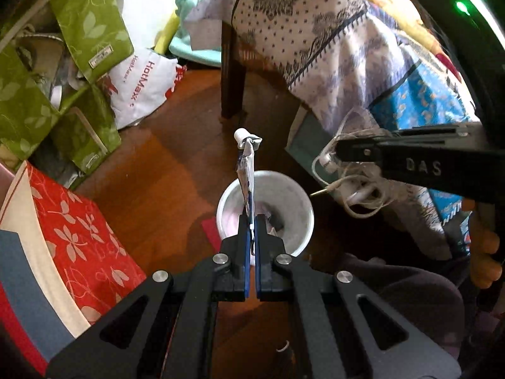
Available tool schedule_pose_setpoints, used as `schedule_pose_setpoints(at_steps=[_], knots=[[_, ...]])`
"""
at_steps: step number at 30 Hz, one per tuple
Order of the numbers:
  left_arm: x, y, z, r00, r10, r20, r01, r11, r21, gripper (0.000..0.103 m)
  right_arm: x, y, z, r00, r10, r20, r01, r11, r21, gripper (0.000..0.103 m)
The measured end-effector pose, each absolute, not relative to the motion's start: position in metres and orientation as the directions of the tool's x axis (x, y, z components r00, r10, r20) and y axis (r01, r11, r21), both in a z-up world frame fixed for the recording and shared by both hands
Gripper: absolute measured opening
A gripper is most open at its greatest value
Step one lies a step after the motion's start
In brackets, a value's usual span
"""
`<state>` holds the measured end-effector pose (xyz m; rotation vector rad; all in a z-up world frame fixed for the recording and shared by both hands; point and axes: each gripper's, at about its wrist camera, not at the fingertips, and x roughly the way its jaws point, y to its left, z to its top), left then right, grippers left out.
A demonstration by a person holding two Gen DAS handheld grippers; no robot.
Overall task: Collect trash
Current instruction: 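Carry cable and stick over the white bin and open both grippers, then move both open grippers back over the bed items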
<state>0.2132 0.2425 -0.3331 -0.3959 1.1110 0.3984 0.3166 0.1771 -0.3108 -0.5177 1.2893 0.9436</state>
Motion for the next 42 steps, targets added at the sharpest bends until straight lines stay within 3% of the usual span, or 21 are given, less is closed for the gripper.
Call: schedule_pose_setpoints(at_steps=[4, 10, 12, 14, 23, 42], knots=[[0.219, 0.244, -0.342, 0.375, 0.105, -0.921, -0.498, 0.861, -0.105, 0.001, 0.320, 0.182, -0.317, -0.060, 0.290, -0.955, -0.811, 0.544, 0.216, 0.047], [0.235, 0.244, -0.350, 0.370, 0.093, -0.924, -0.504, 0.856, -0.116, 0.001, 0.320, 0.175, -0.309, -0.017, 0.294, -0.956, -0.822, 0.541, 0.181, 0.047], [0.241, 0.245, -0.353, 0.360, 0.096, -0.928, -0.510, 0.853, -0.110, 0.011, 0.322, 0.171, -0.307, -0.012, 0.295, -0.956, -0.821, 0.542, 0.177, 0.047], [0.246, 0.247, -0.358, 0.337, 0.105, -0.936, -0.521, 0.849, -0.093, 0.032, 0.323, 0.166, -0.304, -0.001, 0.295, -0.956, -0.822, 0.543, 0.168, 0.047], [0.242, 0.241, -0.343, 0.343, 0.093, -0.935, -0.522, 0.846, -0.108, 0.032, 0.320, 0.144, -0.284, 0.051, 0.315, -0.948, -0.829, 0.543, 0.136, 0.047], [0.249, 0.162, -0.194, 0.573, 0.156, -0.805, -0.375, 0.923, -0.088, 0.033, 0.316, 0.036, -0.171, 0.281, 0.480, -0.831, -0.765, 0.635, 0.108, 0.047]])
